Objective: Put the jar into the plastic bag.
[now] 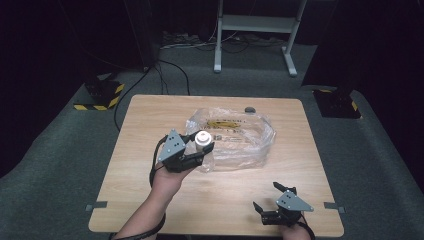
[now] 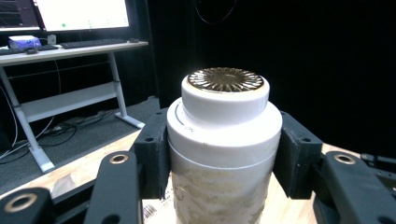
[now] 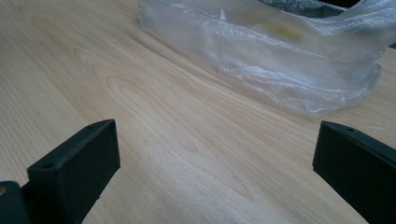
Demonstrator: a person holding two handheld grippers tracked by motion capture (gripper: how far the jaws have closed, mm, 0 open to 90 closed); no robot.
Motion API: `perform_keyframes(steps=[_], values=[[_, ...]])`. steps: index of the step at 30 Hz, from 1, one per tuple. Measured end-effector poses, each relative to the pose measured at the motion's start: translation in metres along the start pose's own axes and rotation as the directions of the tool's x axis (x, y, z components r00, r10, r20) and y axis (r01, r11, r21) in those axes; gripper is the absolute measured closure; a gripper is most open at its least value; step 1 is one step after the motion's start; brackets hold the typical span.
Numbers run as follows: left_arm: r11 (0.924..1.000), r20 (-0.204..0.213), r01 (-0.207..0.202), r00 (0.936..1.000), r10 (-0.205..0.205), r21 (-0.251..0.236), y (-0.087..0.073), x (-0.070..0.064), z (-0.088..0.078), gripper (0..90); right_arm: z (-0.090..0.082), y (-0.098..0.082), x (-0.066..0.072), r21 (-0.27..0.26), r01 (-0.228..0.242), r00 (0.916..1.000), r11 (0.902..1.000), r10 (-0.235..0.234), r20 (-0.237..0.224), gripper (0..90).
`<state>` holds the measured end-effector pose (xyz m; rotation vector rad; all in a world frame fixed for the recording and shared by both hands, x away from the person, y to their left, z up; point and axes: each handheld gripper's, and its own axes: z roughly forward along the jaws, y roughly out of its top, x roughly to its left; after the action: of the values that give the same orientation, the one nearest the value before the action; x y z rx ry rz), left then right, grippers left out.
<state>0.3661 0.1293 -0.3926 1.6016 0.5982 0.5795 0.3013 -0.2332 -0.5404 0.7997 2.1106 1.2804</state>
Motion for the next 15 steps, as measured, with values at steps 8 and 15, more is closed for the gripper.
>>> perform_keyframes(steps=[8, 15], values=[[0.9991, -0.022, 0.026, 0.9994, -0.027, -0.033, 0.006, 0.009, 0.008, 46.1, -0.001, 0.0, -0.001, -0.009, -0.01, 0.9999, 0.9999, 0.01, -0.007, 0.4], [0.998, -0.048, 0.038, 0.998, -0.041, -0.051, 0.008, 0.019, 0.017, 46.1, -0.001, -0.001, -0.002, -0.011, -0.017, 0.9998, 0.9998, 0.017, -0.011, 0.4]])
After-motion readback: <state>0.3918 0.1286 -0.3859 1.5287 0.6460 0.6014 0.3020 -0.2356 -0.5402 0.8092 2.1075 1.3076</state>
